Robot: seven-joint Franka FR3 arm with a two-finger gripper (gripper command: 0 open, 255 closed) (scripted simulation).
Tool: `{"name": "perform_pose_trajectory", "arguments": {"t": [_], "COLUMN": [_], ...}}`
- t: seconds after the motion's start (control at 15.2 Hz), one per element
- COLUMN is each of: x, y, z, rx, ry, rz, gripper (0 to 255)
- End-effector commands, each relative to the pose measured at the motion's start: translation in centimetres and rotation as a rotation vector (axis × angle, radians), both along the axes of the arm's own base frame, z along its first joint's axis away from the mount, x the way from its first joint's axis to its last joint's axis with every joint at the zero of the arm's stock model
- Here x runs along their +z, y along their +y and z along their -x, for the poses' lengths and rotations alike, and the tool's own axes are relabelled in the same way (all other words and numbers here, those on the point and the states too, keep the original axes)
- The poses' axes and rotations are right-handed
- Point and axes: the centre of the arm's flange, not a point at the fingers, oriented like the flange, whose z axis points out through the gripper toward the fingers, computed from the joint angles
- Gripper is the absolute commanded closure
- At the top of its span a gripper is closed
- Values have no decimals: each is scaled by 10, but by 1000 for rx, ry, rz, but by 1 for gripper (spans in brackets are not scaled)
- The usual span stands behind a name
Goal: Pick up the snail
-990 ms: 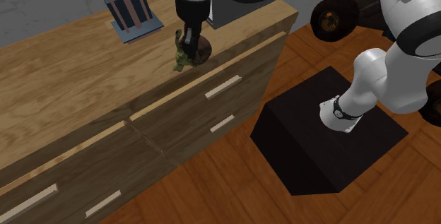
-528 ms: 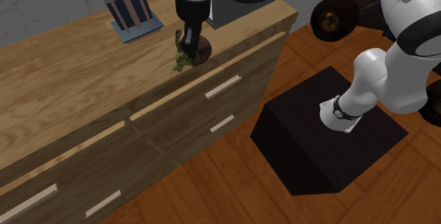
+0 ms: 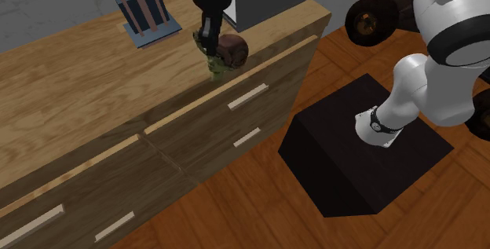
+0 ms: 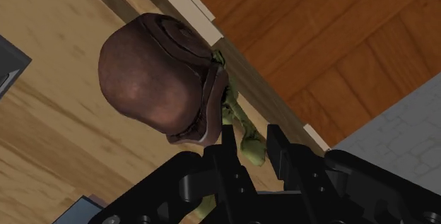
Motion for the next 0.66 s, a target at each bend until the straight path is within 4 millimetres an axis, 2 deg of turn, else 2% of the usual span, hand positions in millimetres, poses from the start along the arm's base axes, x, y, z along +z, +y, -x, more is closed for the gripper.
{"name": "perform_pose_trajectory", "arguments": {"t": [0.0, 0.46, 0.59], "x": [11, 48, 49], "y": [1, 1, 1], "z": [0, 0, 0], "rx": [0, 0, 0], "ry": [-1, -1, -1], "rz": [0, 0, 0], "gripper": [255, 255, 255]}}
